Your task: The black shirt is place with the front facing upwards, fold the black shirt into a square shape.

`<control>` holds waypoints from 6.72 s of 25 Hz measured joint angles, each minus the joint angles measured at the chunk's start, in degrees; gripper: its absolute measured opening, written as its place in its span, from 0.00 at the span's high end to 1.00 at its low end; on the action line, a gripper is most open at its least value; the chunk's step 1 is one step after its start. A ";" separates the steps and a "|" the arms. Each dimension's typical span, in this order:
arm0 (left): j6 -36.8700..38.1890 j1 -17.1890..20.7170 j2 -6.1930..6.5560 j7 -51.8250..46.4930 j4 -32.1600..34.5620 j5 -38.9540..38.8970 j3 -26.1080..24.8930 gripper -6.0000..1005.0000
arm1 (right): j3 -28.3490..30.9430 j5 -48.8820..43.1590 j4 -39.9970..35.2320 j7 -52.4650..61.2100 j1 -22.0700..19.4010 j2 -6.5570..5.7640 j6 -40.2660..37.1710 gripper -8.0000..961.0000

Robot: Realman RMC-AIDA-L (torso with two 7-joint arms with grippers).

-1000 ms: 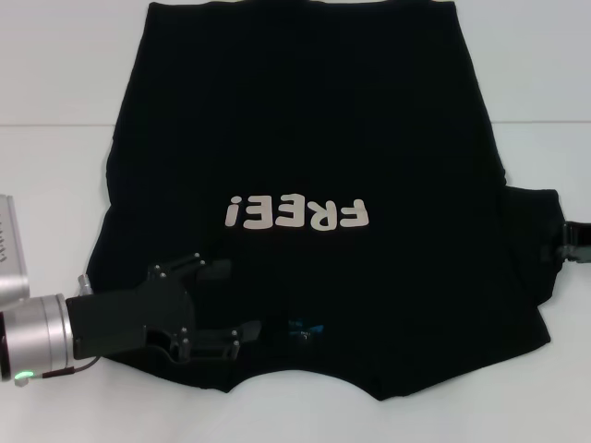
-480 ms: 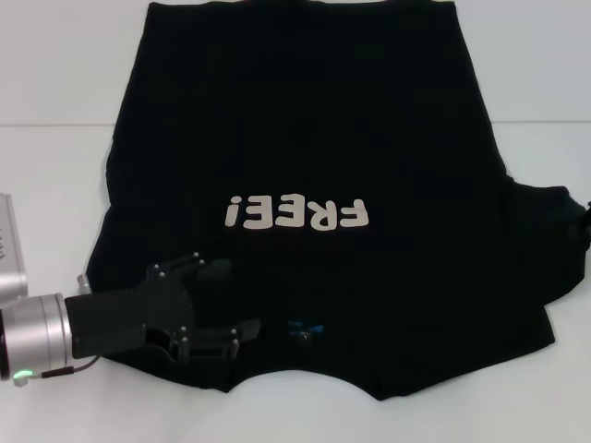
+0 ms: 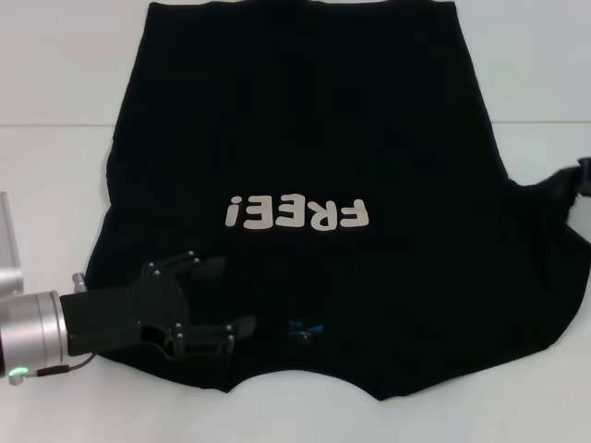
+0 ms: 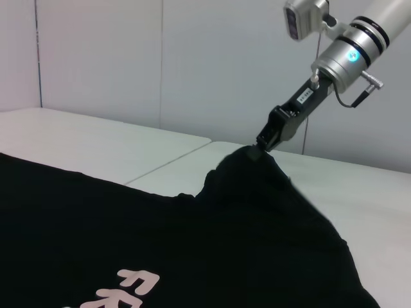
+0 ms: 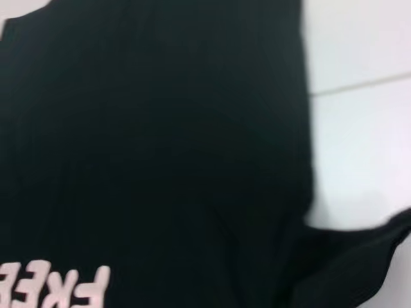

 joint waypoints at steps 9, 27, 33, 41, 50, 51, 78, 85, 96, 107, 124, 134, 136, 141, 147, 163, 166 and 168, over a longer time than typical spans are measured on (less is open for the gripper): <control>-0.09 0.10 0.11 -0.41 0.00 -0.22 -0.01 0.07 | -4.71 0.08 0.32 -1.65 4.89 2.26 -0.43 0.96; -0.15 0.22 0.06 -6.79 -0.36 -0.37 -3.43 0.07 | -7.97 17.00 4.55 -16.10 1.96 5.84 4.66 0.74; 0.81 -0.85 1.83 -24.05 -0.11 -0.33 -5.23 0.07 | -8.09 28.23 7.26 -34.01 -3.60 6.28 3.95 0.54; 6.14 -2.13 8.72 -51.91 -0.07 0.71 -4.70 0.07 | -8.35 35.64 13.18 -65.69 -8.47 8.63 -3.57 0.18; 4.88 -2.78 13.33 -75.97 1.75 11.88 -5.24 0.07 | -10.09 33.65 19.05 -80.45 -8.91 8.68 -4.90 0.02; 4.25 -2.86 13.39 -78.60 2.65 14.31 -5.26 0.07 | -10.33 33.64 19.40 -81.17 -8.92 8.68 -4.86 0.02; -4.19 -5.49 13.21 -87.58 0.10 25.85 -5.16 0.07 | -11.57 33.76 22.10 -84.40 -9.27 8.83 -4.94 0.03; -5.08 -6.20 12.63 -87.52 -0.04 25.91 -4.91 0.07 | -11.57 33.75 22.14 -84.05 -9.37 8.83 -5.02 0.03; -6.78 -6.86 12.36 -87.61 -0.66 26.67 -4.45 0.07 | -11.57 33.75 22.24 -83.81 -9.35 8.83 -5.11 0.03; -6.97 -7.22 11.72 -86.43 0.85 27.01 -2.30 0.41 | -11.57 33.97 22.24 -82.78 -9.43 8.73 -5.27 0.03; -6.65 -6.89 11.72 -84.04 0.88 26.84 -2.70 0.95 | -11.14 33.63 14.57 -67.58 -11.33 8.18 -7.09 0.03; -5.42 -6.68 11.93 -80.12 0.86 26.49 -4.72 0.95 | -10.90 21.70 -2.12 -20.20 -11.80 1.61 -12.76 0.04; -5.14 -6.69 11.95 -79.40 0.85 26.38 -5.18 0.95 | -10.76 20.24 -2.17 -12.45 -11.12 -0.40 -13.90 0.03; -4.94 -7.16 12.03 -78.31 0.89 26.35 -5.28 0.95 | -7.43 12.32 -3.02 -4.31 -8.28 -2.86 -17.53 0.03; -4.83 -7.37 11.94 -78.03 1.39 26.28 -5.28 0.95 | -5.04 3.34 -2.61 -3.27 -5.19 -2.05 -19.21 0.03; -4.86 -7.16 11.67 -77.68 1.41 25.55 -5.28 0.95 | -5.78 -0.34 1.86 -4.01 -4.43 -0.88 -16.45 0.03; -4.87 -7.14 11.55 -77.54 1.41 25.54 -5.27 0.95 | -6.22 -0.37 2.12 -4.06 -4.43 -0.67 -16.24 0.03; -4.85 -7.12 11.48 -77.49 1.41 25.54 -5.27 0.95 | -6.50 -0.38 2.47 -4.06 -4.43 -0.58 -16.09 0.03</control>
